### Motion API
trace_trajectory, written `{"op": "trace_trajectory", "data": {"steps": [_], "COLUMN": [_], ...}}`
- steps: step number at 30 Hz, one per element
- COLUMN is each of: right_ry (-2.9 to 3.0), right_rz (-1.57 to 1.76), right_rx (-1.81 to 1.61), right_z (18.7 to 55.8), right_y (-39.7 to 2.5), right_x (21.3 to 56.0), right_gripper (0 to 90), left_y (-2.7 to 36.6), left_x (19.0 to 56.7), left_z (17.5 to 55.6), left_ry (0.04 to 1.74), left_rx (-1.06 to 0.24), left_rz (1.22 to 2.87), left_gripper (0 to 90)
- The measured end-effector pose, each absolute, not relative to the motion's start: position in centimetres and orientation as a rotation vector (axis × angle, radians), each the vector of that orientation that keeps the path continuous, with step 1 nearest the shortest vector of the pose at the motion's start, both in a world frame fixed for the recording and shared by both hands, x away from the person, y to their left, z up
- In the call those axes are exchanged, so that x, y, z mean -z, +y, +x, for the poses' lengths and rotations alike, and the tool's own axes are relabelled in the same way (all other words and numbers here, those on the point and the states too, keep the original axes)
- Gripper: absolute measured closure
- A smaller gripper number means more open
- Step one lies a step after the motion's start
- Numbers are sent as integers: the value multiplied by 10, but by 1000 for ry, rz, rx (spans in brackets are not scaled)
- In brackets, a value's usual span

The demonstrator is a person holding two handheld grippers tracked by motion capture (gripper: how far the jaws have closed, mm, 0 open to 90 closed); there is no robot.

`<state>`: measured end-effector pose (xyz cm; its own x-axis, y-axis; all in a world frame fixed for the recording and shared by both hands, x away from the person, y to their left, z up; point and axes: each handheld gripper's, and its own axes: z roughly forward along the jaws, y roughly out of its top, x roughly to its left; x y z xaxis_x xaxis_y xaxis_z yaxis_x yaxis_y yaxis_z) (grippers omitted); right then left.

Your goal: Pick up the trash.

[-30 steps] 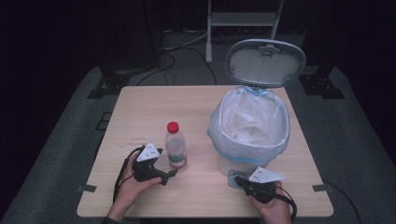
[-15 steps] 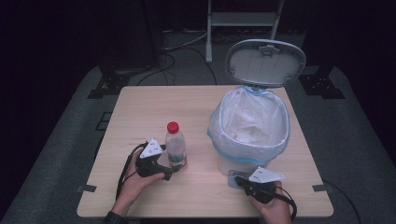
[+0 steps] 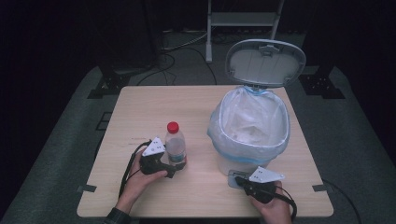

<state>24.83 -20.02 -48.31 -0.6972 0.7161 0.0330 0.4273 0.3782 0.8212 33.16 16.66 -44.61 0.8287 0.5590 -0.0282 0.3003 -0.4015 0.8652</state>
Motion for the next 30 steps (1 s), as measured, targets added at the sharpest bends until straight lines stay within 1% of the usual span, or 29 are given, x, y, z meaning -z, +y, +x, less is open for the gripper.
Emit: {"op": "trace_trajectory", "data": {"steps": [3,5,10,13,17,18,21,30], "right_ry": [2315,2315,2315,2316,2316,2315,2315,2315], "right_rz": [1001,1002,1003,1003,1005,1004,1004,1005], "right_rx": [-1233,-1232,-1234,-1235,-1237,-1236,-1236,-1236], "right_z": [248,248,249,249,249,249,249,249], "right_y": [-200,-200,-200,-200,-200,-200,-200,-200], "right_x": [483,483,483,483,483,483,483,483], "right_gripper": [900,900,900,900,900,900,900,900], "left_y": [165,165,163,162,163,163,164,164], "left_x": [447,448,451,451,451,450,450,450], "left_z": [333,334,335,335,334,334,334,335], "left_ry": [631,624,617,607,606,604,601,596], "left_rx": [-313,-309,-306,-307,-309,-302,-307,-295], "left_rz": [2020,2029,2048,2058,2063,2060,2057,2058], "left_gripper": [91,121,132,169,179,224,255,270]}}
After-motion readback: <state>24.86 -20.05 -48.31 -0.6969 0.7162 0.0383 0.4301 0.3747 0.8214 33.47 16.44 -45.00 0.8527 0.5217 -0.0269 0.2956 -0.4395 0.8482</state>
